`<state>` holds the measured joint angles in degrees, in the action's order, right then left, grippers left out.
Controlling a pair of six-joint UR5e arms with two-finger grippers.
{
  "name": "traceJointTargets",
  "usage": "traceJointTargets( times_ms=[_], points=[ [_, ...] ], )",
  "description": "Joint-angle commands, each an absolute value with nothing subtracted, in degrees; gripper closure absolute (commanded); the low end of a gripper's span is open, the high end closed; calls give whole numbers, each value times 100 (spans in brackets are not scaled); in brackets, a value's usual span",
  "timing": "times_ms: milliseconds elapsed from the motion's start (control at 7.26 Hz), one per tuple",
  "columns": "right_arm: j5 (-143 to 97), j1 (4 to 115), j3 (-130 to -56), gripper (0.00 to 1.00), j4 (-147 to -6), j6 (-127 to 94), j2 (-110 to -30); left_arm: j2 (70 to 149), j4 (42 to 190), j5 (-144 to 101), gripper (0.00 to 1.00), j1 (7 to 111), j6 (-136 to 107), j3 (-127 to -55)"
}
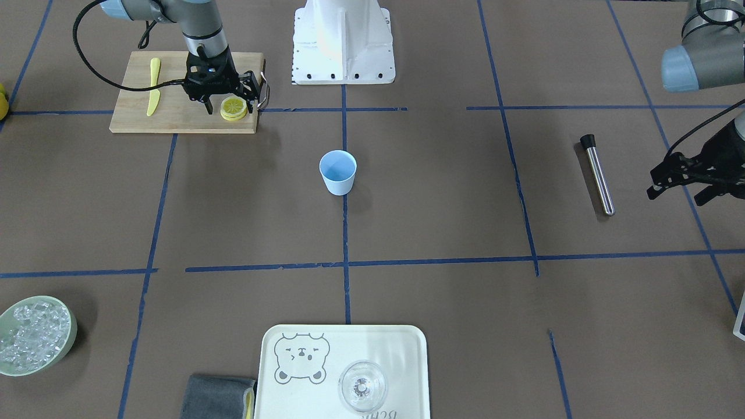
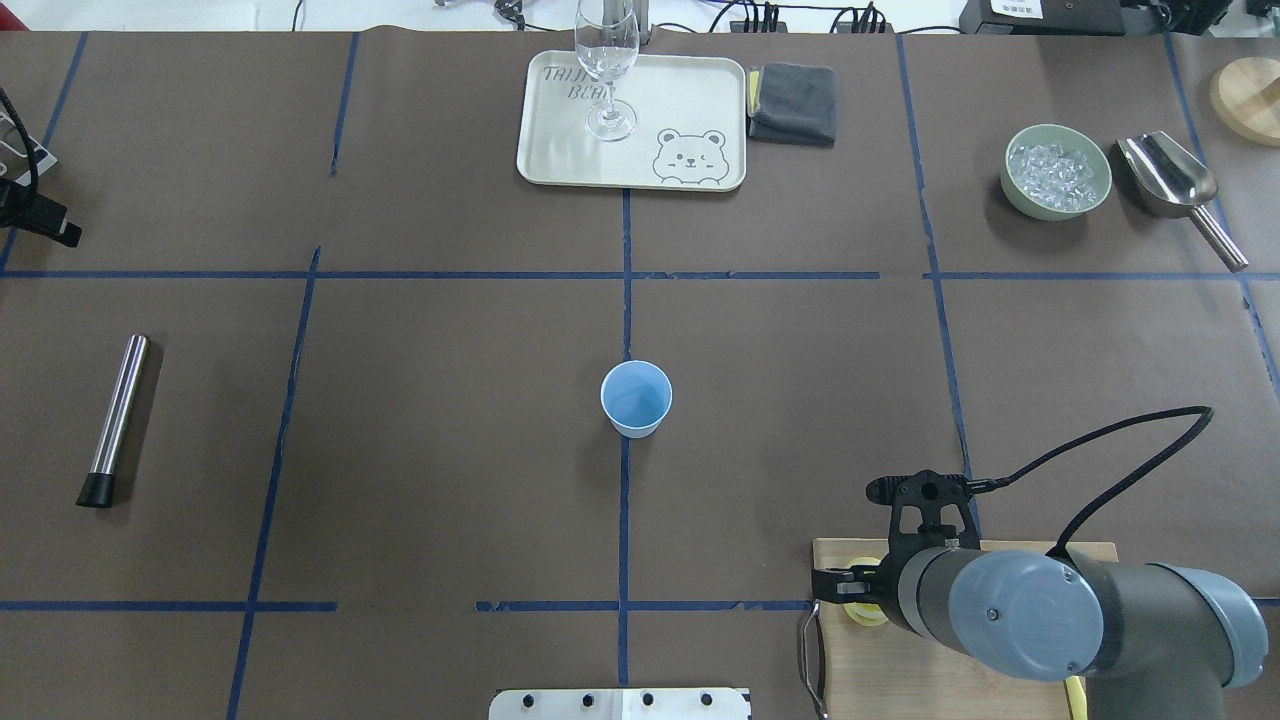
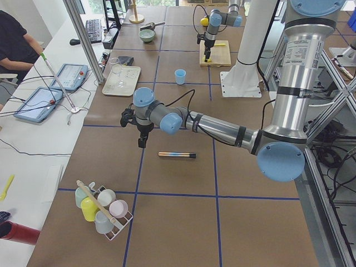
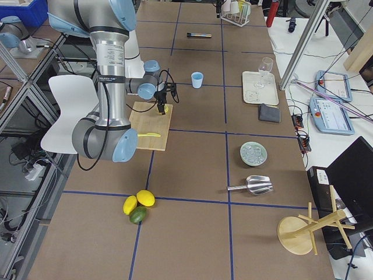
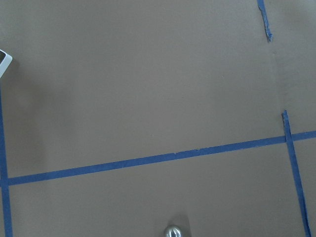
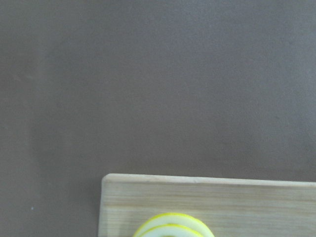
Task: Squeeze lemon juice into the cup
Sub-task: 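Close the right gripper on the lemon slice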
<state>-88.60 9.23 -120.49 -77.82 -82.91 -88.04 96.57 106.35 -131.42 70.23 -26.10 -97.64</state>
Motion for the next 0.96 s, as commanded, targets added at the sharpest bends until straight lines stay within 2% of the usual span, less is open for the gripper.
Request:
traceJointTargets(
  times_ms=[0, 551, 827],
  points=[
    [-8912, 923, -12059, 17, -7778, -8288, -8780, 9659, 10635, -13148, 0, 7022, -2610, -9765],
    [-8921, 932, -12059, 50, -7778, -8288, -8780, 9659, 10635, -13148, 0, 7022, -2610, -9782],
    [-8938, 949, -12111, 60, -7787, -8279, -8833, 9659, 10635, -13148, 0, 7022, -2610, -9791]
  ],
)
